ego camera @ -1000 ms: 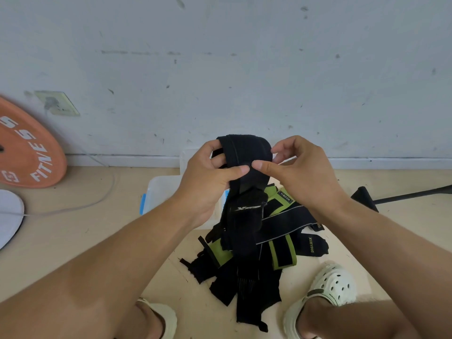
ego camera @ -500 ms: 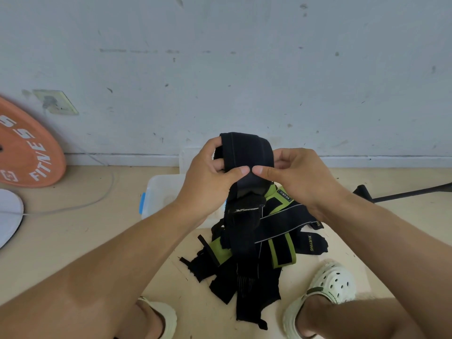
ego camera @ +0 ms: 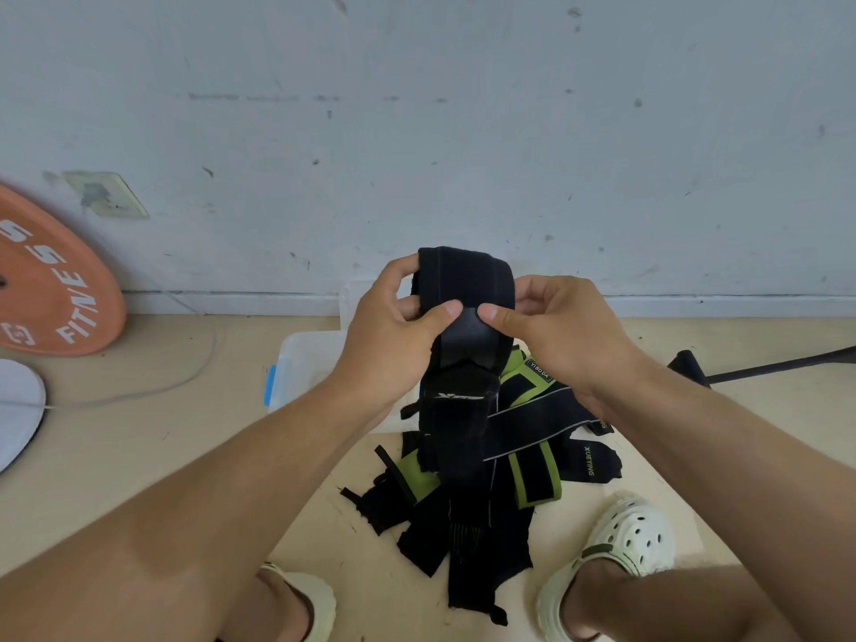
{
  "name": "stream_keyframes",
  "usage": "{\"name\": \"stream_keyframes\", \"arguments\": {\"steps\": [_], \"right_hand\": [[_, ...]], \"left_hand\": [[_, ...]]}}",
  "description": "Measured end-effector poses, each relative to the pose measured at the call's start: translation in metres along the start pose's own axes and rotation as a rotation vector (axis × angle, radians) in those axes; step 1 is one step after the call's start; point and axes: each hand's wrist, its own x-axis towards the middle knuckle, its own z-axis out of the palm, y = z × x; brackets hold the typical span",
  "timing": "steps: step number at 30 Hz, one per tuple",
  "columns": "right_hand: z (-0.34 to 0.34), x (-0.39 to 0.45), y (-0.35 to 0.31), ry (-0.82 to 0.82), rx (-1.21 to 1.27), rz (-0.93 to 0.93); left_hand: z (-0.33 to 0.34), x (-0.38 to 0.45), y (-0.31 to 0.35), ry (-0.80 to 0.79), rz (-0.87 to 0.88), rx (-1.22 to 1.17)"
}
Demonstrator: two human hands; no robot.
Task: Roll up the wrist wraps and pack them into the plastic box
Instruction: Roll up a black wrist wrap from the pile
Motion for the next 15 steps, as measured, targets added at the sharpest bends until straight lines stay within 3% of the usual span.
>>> {"name": "stream_keyframes", "arguments": {"steps": [6, 8, 11, 15], "right_hand": [[-0.012, -0.005, -0.009, -0.256, -0.297, 0.100], [-0.014, -0.005, -0.010, -0.201, -0.405, 0.067], [-0.014, -0.002, -0.003, -0.100, -0.517, -0.029], [-0.011, -0.001, 0.005, -0.434, -0.535, -0.010]], "left_hand": [[0.003, -0.002, -0.001, 0.090, -0.040, 0.149], [0.002, -0.001, 0.001, 0.159, -0.014, 0.240], [0.004, -0.002, 0.004, 0.135, 0.016, 0.292], [0.008, -0.007, 0.003, 0.043, 0.003, 0.294]]}}
